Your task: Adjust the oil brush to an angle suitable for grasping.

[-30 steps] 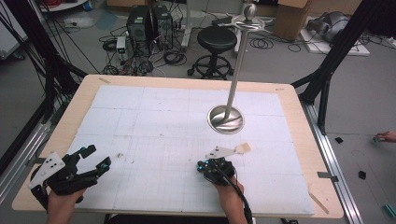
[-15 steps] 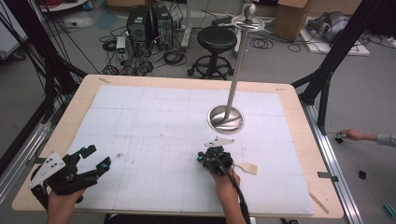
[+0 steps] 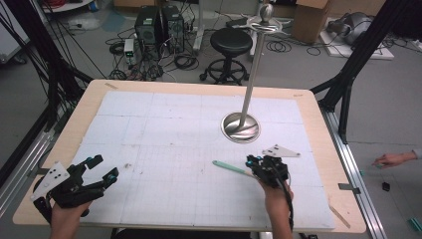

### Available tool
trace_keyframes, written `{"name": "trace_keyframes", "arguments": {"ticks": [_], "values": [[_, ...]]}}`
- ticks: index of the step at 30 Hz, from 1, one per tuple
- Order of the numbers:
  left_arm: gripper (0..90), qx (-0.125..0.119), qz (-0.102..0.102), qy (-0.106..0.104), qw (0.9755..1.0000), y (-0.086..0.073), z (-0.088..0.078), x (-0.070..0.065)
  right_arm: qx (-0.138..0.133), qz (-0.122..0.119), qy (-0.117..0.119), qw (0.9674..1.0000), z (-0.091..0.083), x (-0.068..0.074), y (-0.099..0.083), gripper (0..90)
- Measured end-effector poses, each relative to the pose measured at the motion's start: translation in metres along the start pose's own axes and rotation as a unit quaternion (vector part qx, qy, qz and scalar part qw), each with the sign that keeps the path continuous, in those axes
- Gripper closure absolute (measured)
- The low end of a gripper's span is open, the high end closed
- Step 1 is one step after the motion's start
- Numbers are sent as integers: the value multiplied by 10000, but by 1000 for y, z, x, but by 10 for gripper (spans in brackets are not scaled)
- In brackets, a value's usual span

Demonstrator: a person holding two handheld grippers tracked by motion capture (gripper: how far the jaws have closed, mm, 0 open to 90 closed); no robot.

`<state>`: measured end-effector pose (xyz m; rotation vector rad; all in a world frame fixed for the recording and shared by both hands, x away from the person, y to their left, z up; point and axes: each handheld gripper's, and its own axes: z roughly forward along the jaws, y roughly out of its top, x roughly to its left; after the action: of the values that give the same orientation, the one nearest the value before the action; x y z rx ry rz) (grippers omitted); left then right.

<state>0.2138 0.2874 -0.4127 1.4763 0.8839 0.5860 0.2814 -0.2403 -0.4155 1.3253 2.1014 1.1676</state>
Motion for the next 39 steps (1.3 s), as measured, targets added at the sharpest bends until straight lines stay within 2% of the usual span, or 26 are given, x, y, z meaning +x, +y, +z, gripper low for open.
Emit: {"name": "trace_keyframes", "arguments": {"ticks": [3, 5, 8, 11, 13, 18, 25, 27, 28, 30, 31, 32, 34, 35, 37, 38, 39], "values": [[240, 25, 16, -13, 10000, -1, 1, -1, 245, 55, -340, 9991, -8, -18, -10, 860], [240, 45, 29, -20, 10000, -1, 2, -2, 445, 63, -470, 9979, -8, -27, -16, 860], [240, 55, 23, -26, 10000, -2, 2, -2, 618, 84, -519, 9967, -4, -34, -20, 860], [240, 62, 20, -14, 10000, -2, 1, -1, 786, 42, -497, 9957, 2, -35, -22, 860], [240, 58, 5, 1, 10000, -2, 0, 0, 884, -17, -452, 9951, 4, -34, -24, 866], [240, 22, -8, 11, 10000, -1, -1, 0, 882, -2, -241, 9958, -2, -32, -29, 891], [240, 49, -1, -13, 10000, -2, 1, -1, 993, -180, 59, 9949, -15, -18, -37, 890], [240, 59, 1, -18, 10000, -2, 1, -2, 1017, -287, 241, 9941, -19, -12, -40, 859], [240, 65, 10, -33, 10000, -2, 1, -1, 1024, -305, 225, 9940, -20, -10, -41, 831], [240, 64, 3, -25, 10000, -2, 1, -1, 767, -289, 255, 9963, -28, -7, -41, 808], [240, 69, -2, -20, 10000, -2, 1, -1, 533, -292, 266, 9978, -35, -6, -41, 788], [240, 79, 14, -8, 10000, -3, 1, -1, 381, -220, 262, 9987, -41, -5, -41, 743], [240, 66, -9, 7, 10000, -3, 1, -1, -36, -124, 206, 9997, -55, -1, -42, 593], [240, 62, -13, 2, 10000, -3, 1, -1, -252, -106, 176, 9995, -61, 0, -43, 504], [239, 41, -17, -18, 10000, -2, 1, -1, -720, 9, 123, 9973, -77, 3, -44, 403], [239, 9, -20, -45, 10000, -2, 1, -1, -830, 45, 115, 9965, -81, 4, -44, 369], [239, 2, -21, -52, 10000, -2, 1, -1, -1120, 125, 53, 9936, -89, 5, -45, 315]]}}
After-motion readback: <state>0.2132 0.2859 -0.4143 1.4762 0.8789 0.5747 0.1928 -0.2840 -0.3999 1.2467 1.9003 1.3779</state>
